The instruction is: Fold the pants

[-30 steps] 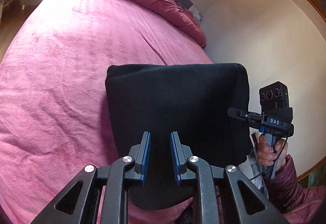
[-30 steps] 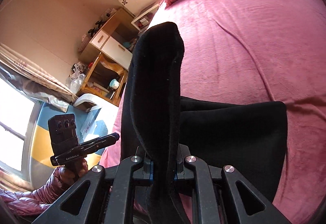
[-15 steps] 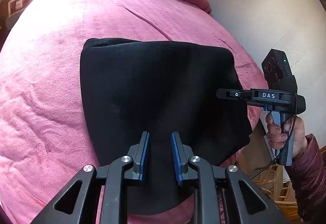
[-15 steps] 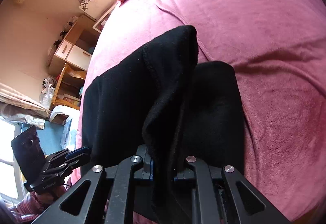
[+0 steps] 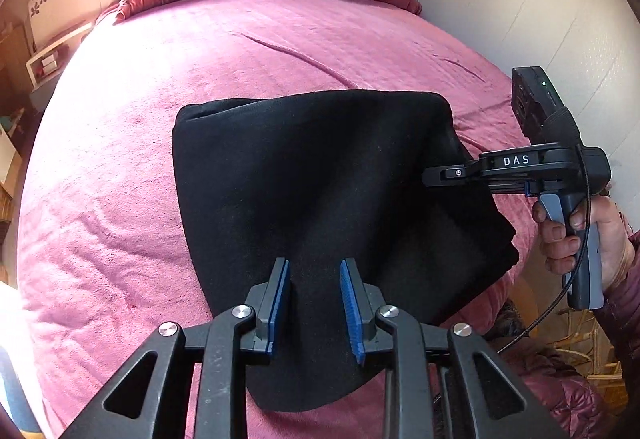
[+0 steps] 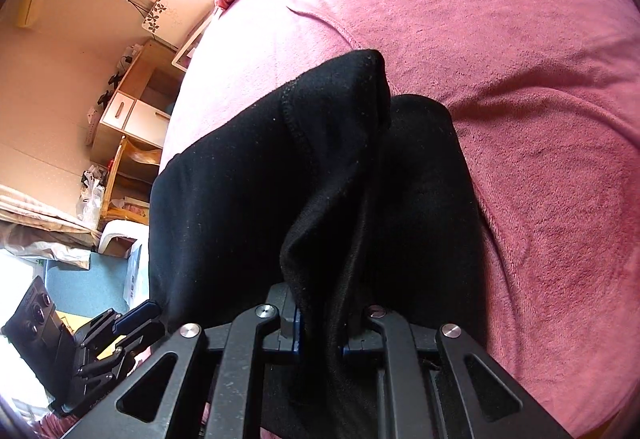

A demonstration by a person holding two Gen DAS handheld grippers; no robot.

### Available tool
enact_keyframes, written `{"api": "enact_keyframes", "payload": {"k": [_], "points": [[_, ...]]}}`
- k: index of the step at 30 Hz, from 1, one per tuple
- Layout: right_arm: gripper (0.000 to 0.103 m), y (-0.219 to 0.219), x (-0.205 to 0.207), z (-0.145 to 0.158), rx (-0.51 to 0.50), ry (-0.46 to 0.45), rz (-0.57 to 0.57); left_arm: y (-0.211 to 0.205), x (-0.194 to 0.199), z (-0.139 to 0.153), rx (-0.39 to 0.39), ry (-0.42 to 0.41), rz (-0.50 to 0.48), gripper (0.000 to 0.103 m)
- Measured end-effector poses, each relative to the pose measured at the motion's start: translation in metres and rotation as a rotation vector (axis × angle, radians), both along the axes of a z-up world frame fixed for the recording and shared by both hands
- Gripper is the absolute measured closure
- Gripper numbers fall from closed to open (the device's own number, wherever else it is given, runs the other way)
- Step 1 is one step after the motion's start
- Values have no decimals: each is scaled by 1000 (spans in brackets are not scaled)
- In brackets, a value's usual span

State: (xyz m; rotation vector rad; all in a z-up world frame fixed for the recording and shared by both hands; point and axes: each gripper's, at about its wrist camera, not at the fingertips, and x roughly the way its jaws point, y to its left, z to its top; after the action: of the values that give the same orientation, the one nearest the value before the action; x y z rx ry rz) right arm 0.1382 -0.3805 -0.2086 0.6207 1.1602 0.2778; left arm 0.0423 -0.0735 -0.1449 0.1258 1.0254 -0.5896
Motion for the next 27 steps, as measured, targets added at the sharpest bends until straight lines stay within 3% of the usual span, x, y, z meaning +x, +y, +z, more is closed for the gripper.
{"api": "enact_keyframes", "payload": {"k": [10, 14, 19, 23, 27], "points": [[85, 6, 2, 7, -28, 18, -16, 8, -5, 6, -8, -7, 20, 76], [90, 14, -1, 22, -61, -1, -13, 15, -4, 6, -25, 1, 38, 75], [90, 10, 2, 34, -85, 5, -36, 58, 11, 6, -152, 75, 159, 75], [88, 9, 9, 22, -105, 51, -37, 97, 20, -4, -215, 127, 264, 75], [89, 12, 14, 23, -124, 62, -32, 120, 20, -13, -237, 143, 309, 75]]}}
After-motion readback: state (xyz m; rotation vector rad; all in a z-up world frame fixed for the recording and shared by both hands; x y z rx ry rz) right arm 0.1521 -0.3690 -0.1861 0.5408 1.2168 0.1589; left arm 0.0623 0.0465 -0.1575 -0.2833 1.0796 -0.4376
